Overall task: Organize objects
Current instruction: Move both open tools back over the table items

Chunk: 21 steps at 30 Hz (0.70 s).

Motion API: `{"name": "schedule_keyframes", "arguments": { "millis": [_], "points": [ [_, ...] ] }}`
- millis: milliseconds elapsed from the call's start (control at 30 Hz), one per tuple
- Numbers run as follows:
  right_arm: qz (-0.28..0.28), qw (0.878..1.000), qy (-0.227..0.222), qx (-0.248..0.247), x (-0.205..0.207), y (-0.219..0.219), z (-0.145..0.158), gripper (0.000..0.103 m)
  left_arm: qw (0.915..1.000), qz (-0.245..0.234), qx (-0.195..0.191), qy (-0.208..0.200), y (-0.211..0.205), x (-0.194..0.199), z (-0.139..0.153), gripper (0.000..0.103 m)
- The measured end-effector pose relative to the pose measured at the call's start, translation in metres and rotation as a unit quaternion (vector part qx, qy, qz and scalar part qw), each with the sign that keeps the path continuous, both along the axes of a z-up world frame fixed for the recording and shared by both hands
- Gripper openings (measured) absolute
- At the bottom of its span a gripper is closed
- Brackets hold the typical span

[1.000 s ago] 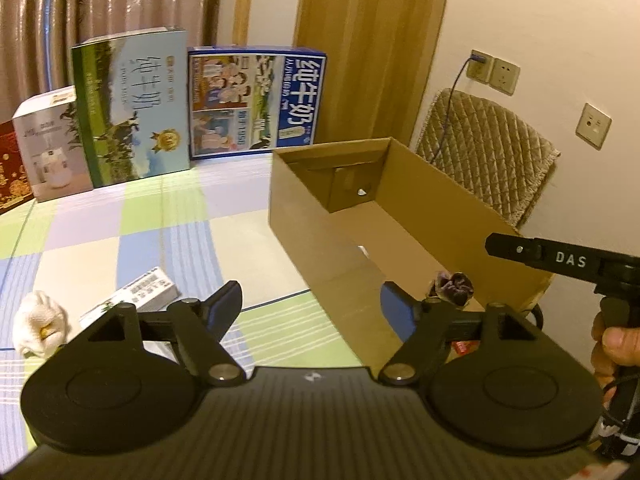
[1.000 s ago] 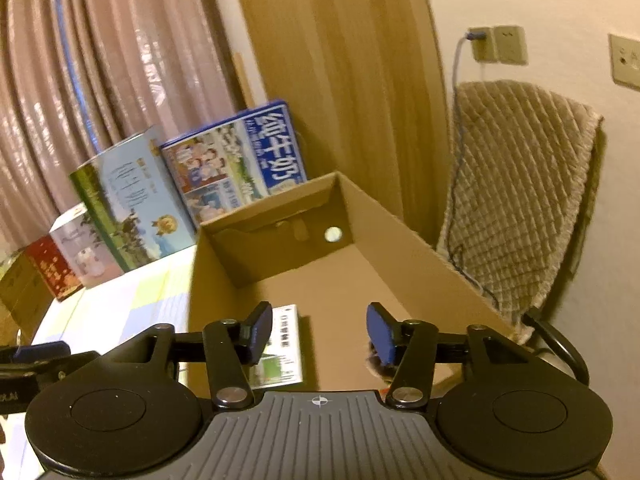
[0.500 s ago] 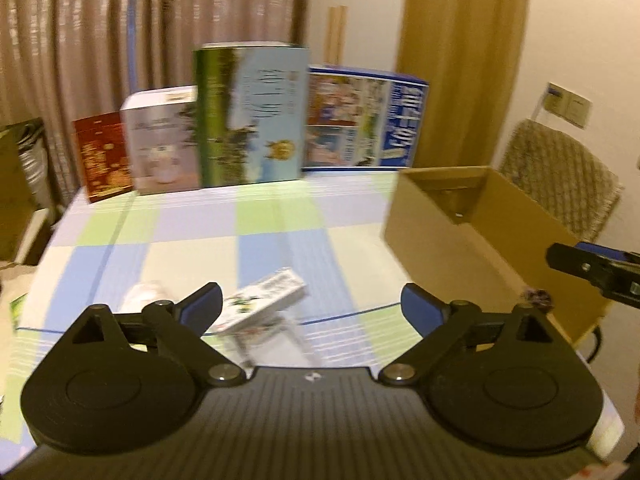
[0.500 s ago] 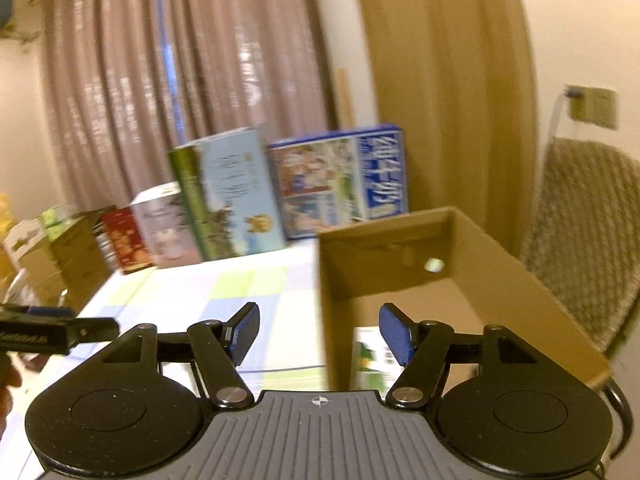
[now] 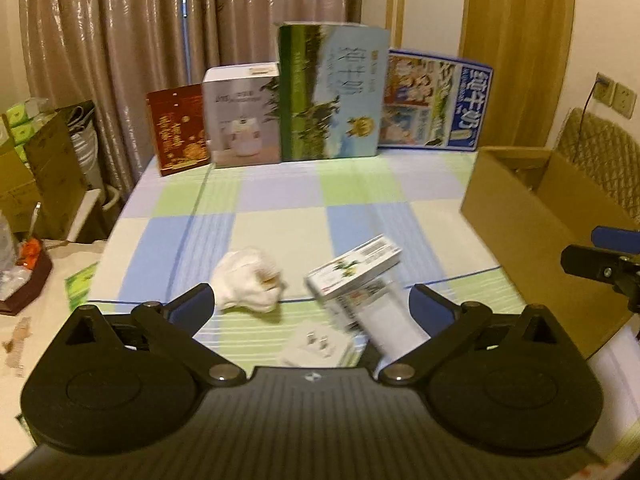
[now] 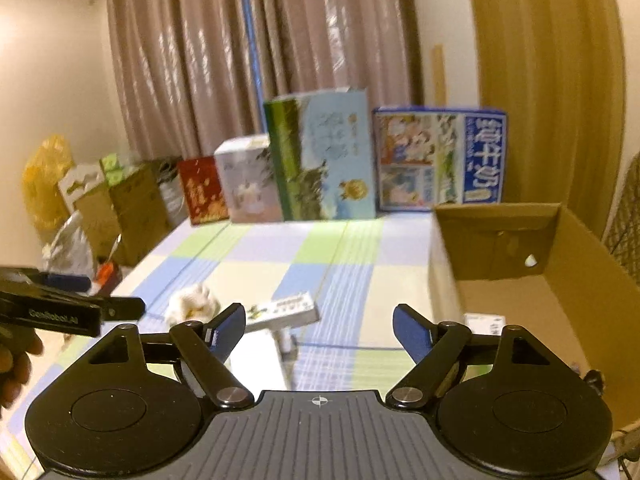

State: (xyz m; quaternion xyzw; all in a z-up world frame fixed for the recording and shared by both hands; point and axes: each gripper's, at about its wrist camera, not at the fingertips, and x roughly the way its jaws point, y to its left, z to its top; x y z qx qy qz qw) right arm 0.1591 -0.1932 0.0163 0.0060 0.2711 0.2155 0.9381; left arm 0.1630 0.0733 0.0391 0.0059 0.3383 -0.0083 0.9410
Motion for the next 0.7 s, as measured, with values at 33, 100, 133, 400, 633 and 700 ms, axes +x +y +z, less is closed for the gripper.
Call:
{"name": "schedule_keyframes", "arguments": {
  "millis": [33, 100, 133, 400, 633, 700],
  "points": [
    [0.007, 1.000, 0.004, -0.008, 0.002, 0.005, -0.002, 0.079, 1.0000, 0.000, 0.009, 0.002, 0.002, 0.000, 0.000, 0.102],
    [0.021, 0.999, 0.009, -0.023, 0.004, 0.015, -0.006, 0.079, 0.9993, -0.004, 0.038, 0.005, 0.005, -0.002, 0.000, 0.102],
    [0.030, 0.999, 0.010, -0.030, 0.007, 0.020, -0.008, 0.079, 0.9986, -0.011, 0.051, 0.006, 0.006, -0.001, -0.001, 0.102],
    [0.066, 0.995, 0.035, -0.064, 0.018, 0.037, -0.029, 0.079, 0.9978, -0.035, 0.032, 0.046, 0.015, 0.008, -0.025, 0.102],
    [0.089, 0.991, 0.069, -0.072, 0.033, 0.052, -0.042, 0.079, 0.9947, -0.066, 0.067, 0.043, 0.013, 0.014, -0.040, 0.100],
    [0.094, 0.990, 0.073, -0.081, 0.036, 0.057, -0.046, 0.079, 0.9932, -0.073, 0.073, 0.054, 0.015, 0.018, -0.049, 0.098]
  ]
}}
